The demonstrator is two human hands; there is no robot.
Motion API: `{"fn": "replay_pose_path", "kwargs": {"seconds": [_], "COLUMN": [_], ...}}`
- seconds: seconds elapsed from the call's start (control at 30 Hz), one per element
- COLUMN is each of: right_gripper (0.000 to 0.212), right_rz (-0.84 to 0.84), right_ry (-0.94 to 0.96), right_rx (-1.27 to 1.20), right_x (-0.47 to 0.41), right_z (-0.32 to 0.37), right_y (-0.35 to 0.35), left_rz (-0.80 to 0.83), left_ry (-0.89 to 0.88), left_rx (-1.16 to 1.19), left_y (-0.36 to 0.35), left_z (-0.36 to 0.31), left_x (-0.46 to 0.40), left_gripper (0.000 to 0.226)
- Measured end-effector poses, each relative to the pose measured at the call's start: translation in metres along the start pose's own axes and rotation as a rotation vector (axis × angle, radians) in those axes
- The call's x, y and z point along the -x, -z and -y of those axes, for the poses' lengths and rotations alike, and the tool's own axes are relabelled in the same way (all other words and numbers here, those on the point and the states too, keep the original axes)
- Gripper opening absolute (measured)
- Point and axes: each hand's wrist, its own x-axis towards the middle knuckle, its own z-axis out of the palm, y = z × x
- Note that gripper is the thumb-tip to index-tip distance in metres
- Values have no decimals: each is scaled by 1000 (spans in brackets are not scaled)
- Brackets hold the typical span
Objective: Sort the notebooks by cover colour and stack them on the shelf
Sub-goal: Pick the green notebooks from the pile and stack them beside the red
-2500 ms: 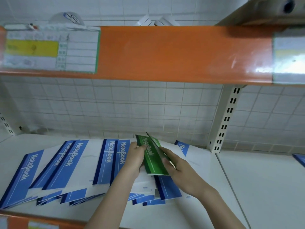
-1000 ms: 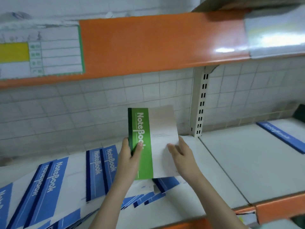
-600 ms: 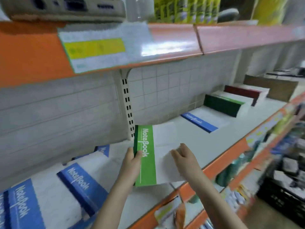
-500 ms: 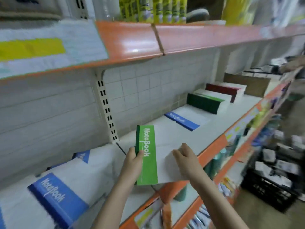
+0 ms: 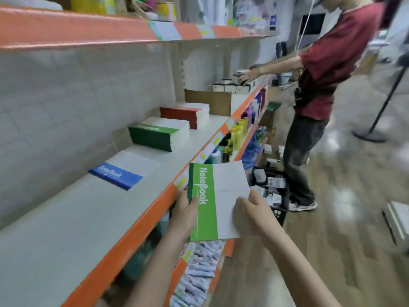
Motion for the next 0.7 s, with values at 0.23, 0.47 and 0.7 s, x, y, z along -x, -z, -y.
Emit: {"fn": "replay_pose_path", "kwargs": {"seconds": [0.23,0.47,0.7], "right_gripper": [7,15,16], "right_rz": [-158,-206,-221], "right_ry": [-30,-48,-63], "right_rx": [81,48,69], "right_x": [-38,-61,-125], "right_z": [-31,-42,-43], "right_y": [97,133,152], "left_rz": [125,167,173], "left_ry": [5,27,-6], "left_rx": [67,72,102], "left_y": [-108,-154,-181], "left_z": [-20,-36,-47], "left_x": [-35,-60,-119], "left_gripper": [25,24,22]}}
